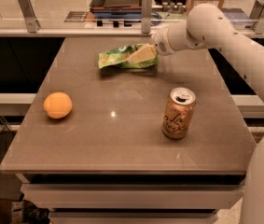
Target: Move green rice chip bag near orange
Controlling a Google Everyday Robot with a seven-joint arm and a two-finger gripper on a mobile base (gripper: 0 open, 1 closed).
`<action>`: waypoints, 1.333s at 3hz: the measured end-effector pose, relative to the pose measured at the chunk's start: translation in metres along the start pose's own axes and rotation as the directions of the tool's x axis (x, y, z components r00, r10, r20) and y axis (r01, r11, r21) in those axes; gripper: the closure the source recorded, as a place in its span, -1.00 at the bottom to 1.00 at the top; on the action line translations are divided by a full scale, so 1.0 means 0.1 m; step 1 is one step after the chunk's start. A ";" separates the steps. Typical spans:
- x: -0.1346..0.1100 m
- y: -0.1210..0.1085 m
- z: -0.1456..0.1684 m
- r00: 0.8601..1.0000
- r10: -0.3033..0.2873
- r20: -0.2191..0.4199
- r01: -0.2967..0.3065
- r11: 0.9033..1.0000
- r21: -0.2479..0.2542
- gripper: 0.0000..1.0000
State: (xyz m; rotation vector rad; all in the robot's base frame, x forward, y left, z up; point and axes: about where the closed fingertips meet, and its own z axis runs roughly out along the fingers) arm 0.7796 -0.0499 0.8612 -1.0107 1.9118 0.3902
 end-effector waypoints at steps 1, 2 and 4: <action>-0.08 0.02 0.06 1.000 -0.026 0.017 0.026 0.999 -0.026 -0.17; -0.17 0.06 0.09 0.997 -0.076 0.030 0.078 0.995 -0.059 0.28; -0.60 0.09 -0.21 0.976 -0.217 -0.007 0.213 0.962 -0.170 1.00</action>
Offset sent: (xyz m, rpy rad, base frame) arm 0.0067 0.0225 0.0211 -0.0268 -0.0695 0.1582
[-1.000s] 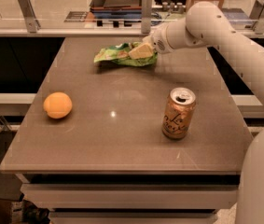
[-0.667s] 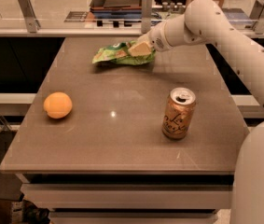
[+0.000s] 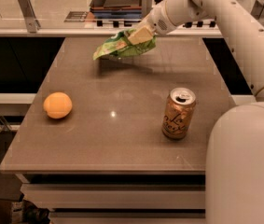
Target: Move green rice chip bag near orange
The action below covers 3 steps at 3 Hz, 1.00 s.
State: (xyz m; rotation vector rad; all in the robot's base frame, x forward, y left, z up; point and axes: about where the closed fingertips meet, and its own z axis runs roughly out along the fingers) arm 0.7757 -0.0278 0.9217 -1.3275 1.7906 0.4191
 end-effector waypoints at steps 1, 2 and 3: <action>-0.10 0.20 -0.35 0.996 -0.069 -0.064 0.065 0.995 -0.073 1.00; -0.13 0.48 -0.77 0.986 -0.125 -0.111 0.111 0.986 -0.125 1.00; -0.11 0.78 -1.18 0.975 -0.183 -0.128 0.169 0.979 -0.118 1.00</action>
Offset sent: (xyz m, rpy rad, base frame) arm -0.1389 -0.0529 0.0686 -0.2274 0.0555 0.1939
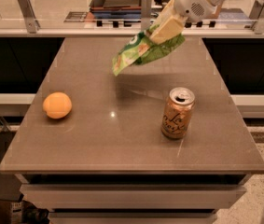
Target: Move green rice chip bag near orange
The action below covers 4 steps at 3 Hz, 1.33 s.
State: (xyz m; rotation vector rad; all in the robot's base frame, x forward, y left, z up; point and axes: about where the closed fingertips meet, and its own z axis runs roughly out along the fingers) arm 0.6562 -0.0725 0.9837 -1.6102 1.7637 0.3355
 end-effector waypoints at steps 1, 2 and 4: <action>0.01 0.33 -0.19 1.000 -0.002 -0.006 0.003 0.999 0.053 1.00; 0.13 0.61 -0.14 1.000 0.023 -0.021 -0.022 0.997 0.081 1.00; 0.08 0.99 0.03 1.000 0.010 0.000 -0.010 0.999 0.038 1.00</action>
Offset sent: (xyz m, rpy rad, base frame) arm -0.0950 -0.0093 -0.0458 -0.0232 -0.0357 -0.1327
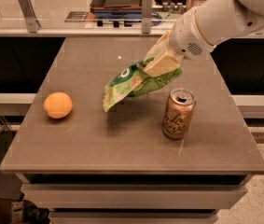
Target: Move green rice chip bag near orange
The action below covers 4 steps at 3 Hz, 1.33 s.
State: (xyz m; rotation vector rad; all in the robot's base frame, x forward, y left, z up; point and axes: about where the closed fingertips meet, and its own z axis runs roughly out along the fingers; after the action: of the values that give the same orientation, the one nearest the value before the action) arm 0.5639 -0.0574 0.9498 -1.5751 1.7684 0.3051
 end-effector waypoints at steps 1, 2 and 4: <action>-0.16 0.12 0.05 0.999 -0.014 0.037 0.015 1.000 -0.027 1.00; -0.33 0.22 0.12 0.997 -0.023 0.077 0.027 0.998 -0.052 1.00; -0.53 0.44 0.29 0.990 -0.019 0.138 0.032 0.995 -0.097 1.00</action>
Offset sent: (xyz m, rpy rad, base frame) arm -0.0252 0.0579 0.0101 0.1055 0.0165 0.1132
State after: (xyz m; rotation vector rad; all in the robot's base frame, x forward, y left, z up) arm 0.5316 0.0097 0.9514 -1.6047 1.6483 0.4838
